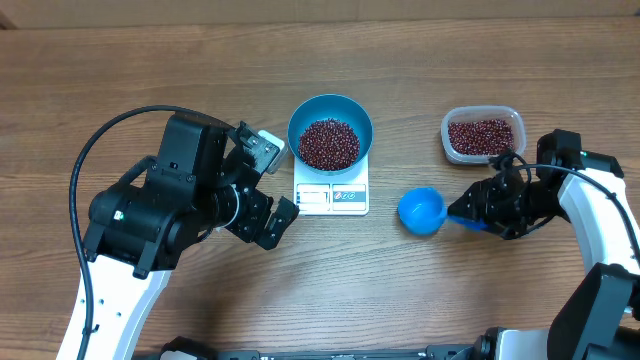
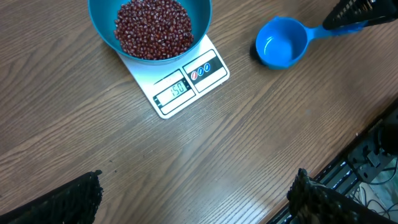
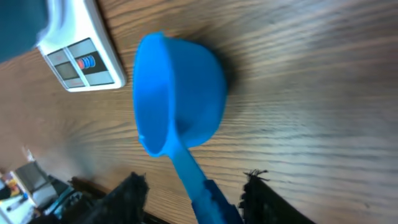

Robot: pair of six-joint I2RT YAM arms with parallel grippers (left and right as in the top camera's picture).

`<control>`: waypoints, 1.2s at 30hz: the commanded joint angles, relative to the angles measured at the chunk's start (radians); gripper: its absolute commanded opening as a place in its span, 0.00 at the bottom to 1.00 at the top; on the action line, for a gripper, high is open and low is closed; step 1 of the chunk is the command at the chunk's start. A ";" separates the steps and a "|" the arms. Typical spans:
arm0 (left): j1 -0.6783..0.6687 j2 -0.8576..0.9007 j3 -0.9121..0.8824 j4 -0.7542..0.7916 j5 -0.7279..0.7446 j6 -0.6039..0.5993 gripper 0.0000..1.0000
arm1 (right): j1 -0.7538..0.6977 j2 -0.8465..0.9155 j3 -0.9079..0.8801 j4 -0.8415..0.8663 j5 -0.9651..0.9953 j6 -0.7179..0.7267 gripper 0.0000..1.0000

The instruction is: Scoop item into bowl and weigh 150g on scale

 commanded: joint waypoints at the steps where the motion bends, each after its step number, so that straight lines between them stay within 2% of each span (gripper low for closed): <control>1: -0.006 0.003 0.003 0.001 -0.006 0.022 1.00 | -0.003 0.001 0.000 0.004 0.053 0.022 0.66; 7: -0.006 0.003 0.003 0.001 -0.006 0.022 1.00 | -0.003 0.001 0.000 0.005 0.118 0.023 0.82; 9: -0.006 0.003 0.003 0.001 -0.007 0.022 1.00 | -0.003 0.001 0.010 0.013 0.164 0.071 0.90; 15: -0.006 0.003 0.003 0.001 -0.006 0.022 1.00 | -0.003 0.001 0.155 0.007 0.283 0.171 0.93; 21: -0.006 0.003 0.003 0.001 -0.007 0.022 1.00 | 0.011 0.001 0.392 -0.016 0.352 0.171 0.97; 24: -0.006 0.003 0.003 0.001 -0.006 0.022 1.00 | 0.067 0.001 0.535 -0.006 0.351 0.156 0.97; 26: -0.006 0.003 0.003 0.001 -0.006 0.022 0.99 | 0.129 0.001 0.599 0.004 0.351 0.093 0.97; 29: -0.006 0.003 0.003 0.001 -0.006 0.022 1.00 | 0.208 0.001 0.623 0.022 0.351 0.053 1.00; 36: -0.006 0.003 0.003 0.001 -0.007 0.022 1.00 | 0.336 0.001 0.623 -0.020 0.289 0.054 1.00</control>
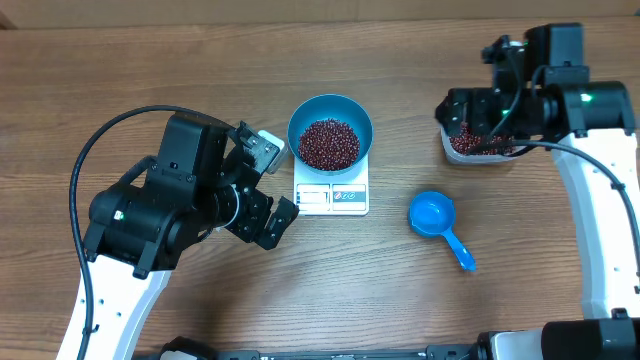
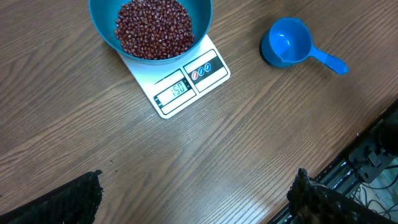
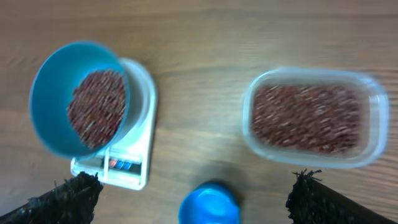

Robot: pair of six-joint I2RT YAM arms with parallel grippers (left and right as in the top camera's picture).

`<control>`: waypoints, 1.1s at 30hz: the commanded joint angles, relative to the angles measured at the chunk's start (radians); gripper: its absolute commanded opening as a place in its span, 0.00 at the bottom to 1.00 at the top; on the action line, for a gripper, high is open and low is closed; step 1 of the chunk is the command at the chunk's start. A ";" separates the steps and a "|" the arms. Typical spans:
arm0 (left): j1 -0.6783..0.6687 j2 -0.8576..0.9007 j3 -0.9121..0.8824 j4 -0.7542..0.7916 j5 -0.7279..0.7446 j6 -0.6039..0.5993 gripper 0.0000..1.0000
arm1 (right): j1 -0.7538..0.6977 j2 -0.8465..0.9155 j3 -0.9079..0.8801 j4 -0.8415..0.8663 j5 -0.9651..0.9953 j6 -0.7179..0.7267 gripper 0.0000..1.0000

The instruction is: Scoop item into bowl and weigh 150g on scale

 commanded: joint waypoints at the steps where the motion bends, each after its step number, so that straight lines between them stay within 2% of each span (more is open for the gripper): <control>1: -0.006 0.003 0.003 0.001 -0.004 0.022 1.00 | 0.049 -0.002 0.022 -0.051 -0.060 -0.011 1.00; 8: -0.006 0.003 0.003 0.001 -0.004 0.022 1.00 | 0.068 -0.002 0.022 -0.202 -0.260 -0.003 1.00; 20: -0.006 0.003 0.003 0.001 -0.004 0.022 1.00 | 0.082 -0.002 0.022 -0.300 -0.286 -0.012 1.00; 22: -0.006 0.003 0.003 0.001 -0.004 0.022 1.00 | 0.125 -0.002 0.022 -0.294 -0.288 -0.106 1.00; 24: -0.006 0.003 0.003 0.001 -0.004 0.022 1.00 | 0.186 -0.002 0.022 -0.285 -0.246 -0.169 1.00; 29: -0.006 0.003 0.003 0.001 -0.004 0.022 1.00 | 0.322 -0.002 0.022 -0.208 -0.068 -0.161 1.00; 33: -0.006 0.003 0.003 0.001 -0.004 0.022 1.00 | 0.377 -0.002 0.022 -0.174 0.003 -0.121 1.00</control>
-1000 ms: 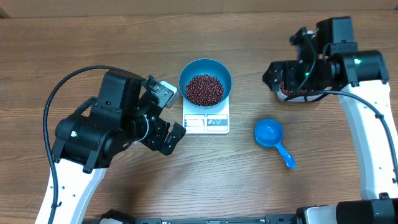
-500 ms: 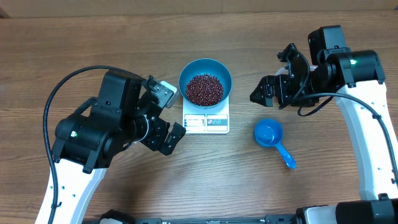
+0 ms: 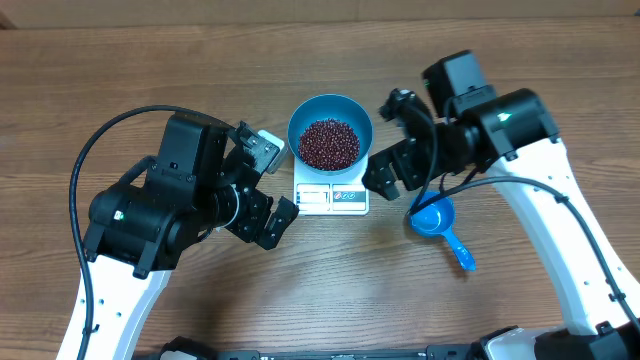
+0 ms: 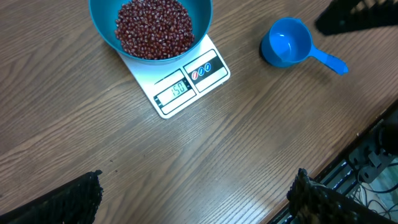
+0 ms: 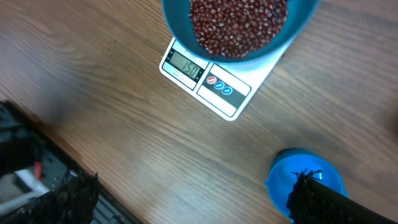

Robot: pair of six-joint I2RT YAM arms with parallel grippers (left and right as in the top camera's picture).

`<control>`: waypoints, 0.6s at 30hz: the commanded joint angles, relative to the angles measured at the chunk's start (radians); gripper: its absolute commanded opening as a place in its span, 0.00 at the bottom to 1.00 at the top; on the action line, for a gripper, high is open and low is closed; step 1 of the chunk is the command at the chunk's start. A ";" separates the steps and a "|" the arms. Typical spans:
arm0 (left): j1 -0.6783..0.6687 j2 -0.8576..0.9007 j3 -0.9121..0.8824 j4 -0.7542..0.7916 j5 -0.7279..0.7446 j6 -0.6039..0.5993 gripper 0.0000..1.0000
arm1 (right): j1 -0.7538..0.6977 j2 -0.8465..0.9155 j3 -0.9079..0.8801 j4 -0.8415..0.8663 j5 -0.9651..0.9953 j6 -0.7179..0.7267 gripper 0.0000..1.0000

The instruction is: Scoop item into bowl and weigh 150g on scale

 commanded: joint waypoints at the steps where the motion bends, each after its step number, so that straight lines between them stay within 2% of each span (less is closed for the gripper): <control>1: -0.006 0.003 0.003 0.001 -0.004 0.022 1.00 | 0.026 -0.003 0.021 0.011 0.093 0.053 1.00; 7: -0.006 0.003 0.003 0.001 -0.004 0.022 1.00 | 0.025 -0.089 -0.006 0.047 0.126 0.070 1.00; 11: -0.006 0.003 0.003 0.001 -0.004 0.022 1.00 | 0.025 -0.237 -0.136 0.128 0.163 0.070 1.00; 18: -0.006 0.003 0.003 0.001 -0.004 0.022 1.00 | -0.040 -0.701 -0.633 0.525 0.174 0.066 1.00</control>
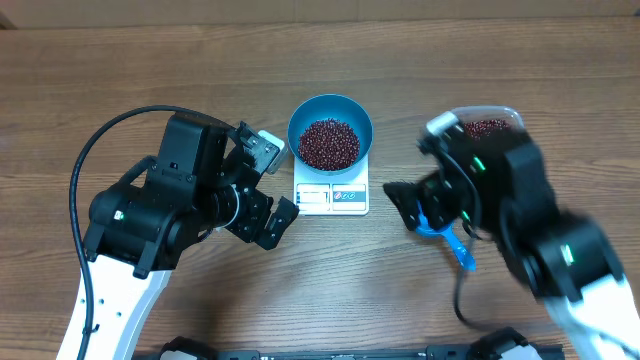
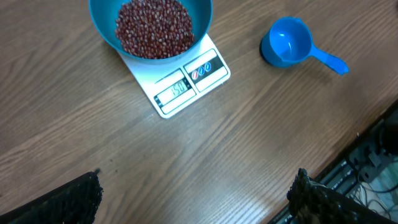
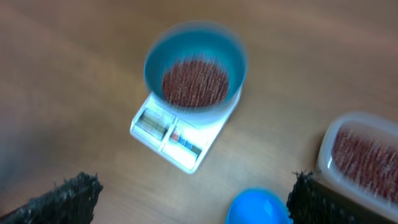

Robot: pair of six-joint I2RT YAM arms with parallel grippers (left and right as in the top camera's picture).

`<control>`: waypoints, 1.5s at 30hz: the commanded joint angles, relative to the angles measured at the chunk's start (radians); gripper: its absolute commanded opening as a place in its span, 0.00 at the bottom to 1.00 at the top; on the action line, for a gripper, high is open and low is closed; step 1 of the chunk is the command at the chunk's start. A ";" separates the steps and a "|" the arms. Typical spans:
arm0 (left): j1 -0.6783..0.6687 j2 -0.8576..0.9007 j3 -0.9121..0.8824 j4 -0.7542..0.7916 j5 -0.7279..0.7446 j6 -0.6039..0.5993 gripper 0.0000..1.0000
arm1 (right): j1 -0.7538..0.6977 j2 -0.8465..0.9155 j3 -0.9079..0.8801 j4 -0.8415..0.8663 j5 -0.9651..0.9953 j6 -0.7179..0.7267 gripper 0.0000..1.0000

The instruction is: Scoop item into bowl and weigh 150g on scale

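A blue bowl (image 1: 330, 140) of red beans stands on the white scale (image 1: 331, 197). In the left wrist view the scale (image 2: 186, 86) reads 150. The empty blue scoop (image 2: 289, 45) lies on the table right of the scale. My right gripper (image 3: 189, 202) hangs open and empty above the scoop (image 3: 258, 208), and its view is blurred. My left gripper (image 2: 193, 205) is open and empty over bare table in front of the scale. From overhead the right arm hides most of the scoop (image 1: 458, 248).
A clear tub of red beans (image 1: 490, 125) sits at the back right, partly hidden by the right arm. The wrist view shows it as the tub (image 3: 367, 162) beside the scoop. The table's front edge (image 2: 348, 162) lies close to the left gripper.
My right arm has moved from beside the scale toward the front right and now hangs over the scoop, with its camera farther from the scale. The left arm, bowl, scale and scoop are unchanged.
My right gripper first held the scoop's handle, with the scoop resting on the table right of the scale. Then the scoop lay free and the gripper was open over the bean tub. Later it was by the scale, now above the scoop. The scale read 150 throughout.
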 commanded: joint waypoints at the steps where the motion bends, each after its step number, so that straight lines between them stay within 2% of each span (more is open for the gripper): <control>1: -0.006 0.003 0.004 0.001 -0.004 0.022 0.99 | -0.069 -0.217 -0.209 0.111 -0.002 -0.012 1.00; 4: -0.006 0.003 0.004 0.001 -0.004 0.022 1.00 | -0.174 -0.423 -0.388 0.200 -0.085 -0.088 1.00; 8: -0.006 0.003 0.004 0.001 -0.004 0.022 1.00 | -0.294 -0.706 -0.595 0.297 -0.126 -0.110 1.00; 14: -0.006 0.003 0.004 0.001 -0.004 0.022 1.00 | -0.375 -0.911 -0.790 0.491 -0.100 -0.110 1.00; 18: -0.006 0.003 0.004 0.001 -0.004 0.022 1.00 | -0.414 -0.966 -0.940 0.714 -0.094 -0.109 1.00; 21: -0.006 0.003 0.004 0.001 -0.004 0.022 1.00 | -0.417 -0.988 -1.015 0.794 -0.080 -0.097 1.00; 24: -0.006 0.003 0.004 0.001 -0.004 0.022 1.00 | -0.417 -1.006 -1.066 0.834 -0.030 0.013 1.00; 31: -0.006 0.003 0.004 0.001 -0.004 0.022 0.99 | -0.418 -1.006 -1.092 0.819 0.071 0.028 1.00; 45: -0.006 0.003 0.004 0.001 -0.004 0.022 1.00 | -0.402 -1.006 -1.133 0.837 0.071 0.106 1.00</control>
